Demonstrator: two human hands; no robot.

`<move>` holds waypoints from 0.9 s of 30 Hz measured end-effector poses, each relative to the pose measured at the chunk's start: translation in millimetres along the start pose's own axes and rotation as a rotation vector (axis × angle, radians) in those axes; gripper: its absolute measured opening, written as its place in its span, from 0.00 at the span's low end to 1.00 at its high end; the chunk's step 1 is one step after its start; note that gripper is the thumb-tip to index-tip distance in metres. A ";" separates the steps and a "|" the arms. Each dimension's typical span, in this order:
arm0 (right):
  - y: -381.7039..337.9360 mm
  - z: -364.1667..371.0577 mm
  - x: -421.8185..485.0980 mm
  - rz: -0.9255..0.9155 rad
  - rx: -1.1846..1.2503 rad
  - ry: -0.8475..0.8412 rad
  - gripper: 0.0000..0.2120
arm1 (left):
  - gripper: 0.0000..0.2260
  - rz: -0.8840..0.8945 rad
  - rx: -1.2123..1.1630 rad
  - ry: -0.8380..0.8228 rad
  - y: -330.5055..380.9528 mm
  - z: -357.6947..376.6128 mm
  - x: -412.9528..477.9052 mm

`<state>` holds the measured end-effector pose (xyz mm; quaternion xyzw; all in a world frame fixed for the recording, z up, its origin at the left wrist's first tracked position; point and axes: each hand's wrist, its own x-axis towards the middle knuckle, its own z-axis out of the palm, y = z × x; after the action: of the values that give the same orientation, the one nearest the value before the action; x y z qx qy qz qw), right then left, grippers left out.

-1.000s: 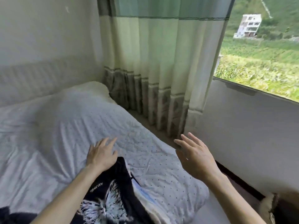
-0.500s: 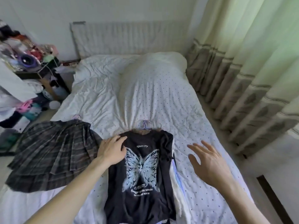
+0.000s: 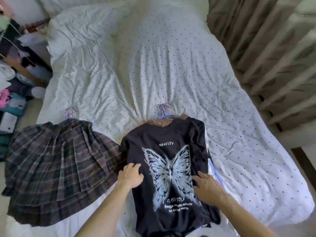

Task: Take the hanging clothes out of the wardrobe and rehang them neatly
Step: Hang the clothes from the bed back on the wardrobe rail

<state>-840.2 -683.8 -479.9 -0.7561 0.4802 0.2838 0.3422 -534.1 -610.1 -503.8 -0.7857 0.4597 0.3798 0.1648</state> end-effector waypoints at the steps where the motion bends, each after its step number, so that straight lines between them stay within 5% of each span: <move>1: -3.2 3.5 14.5 0.021 0.011 -0.018 0.26 | 0.26 0.000 0.005 -0.001 -3.3 -5.8 19.2; 15: -31.9 31.7 130.5 0.191 0.020 -0.129 0.32 | 0.27 0.030 -0.127 0.071 -14.3 -82.5 243.0; 21: -30.2 25.5 135.0 0.212 0.091 -0.135 0.29 | 0.16 0.003 -0.058 0.177 -9.0 -84.6 251.4; 27: -38.6 0.4 135.3 0.217 0.249 -0.136 0.28 | 0.08 0.022 -0.383 0.254 -2.8 -88.3 207.6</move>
<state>-753.6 -743.7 -573.2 -0.6306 0.5663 0.3079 0.4323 -432.4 -786.4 -601.4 -0.8391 0.4047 0.3598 -0.0509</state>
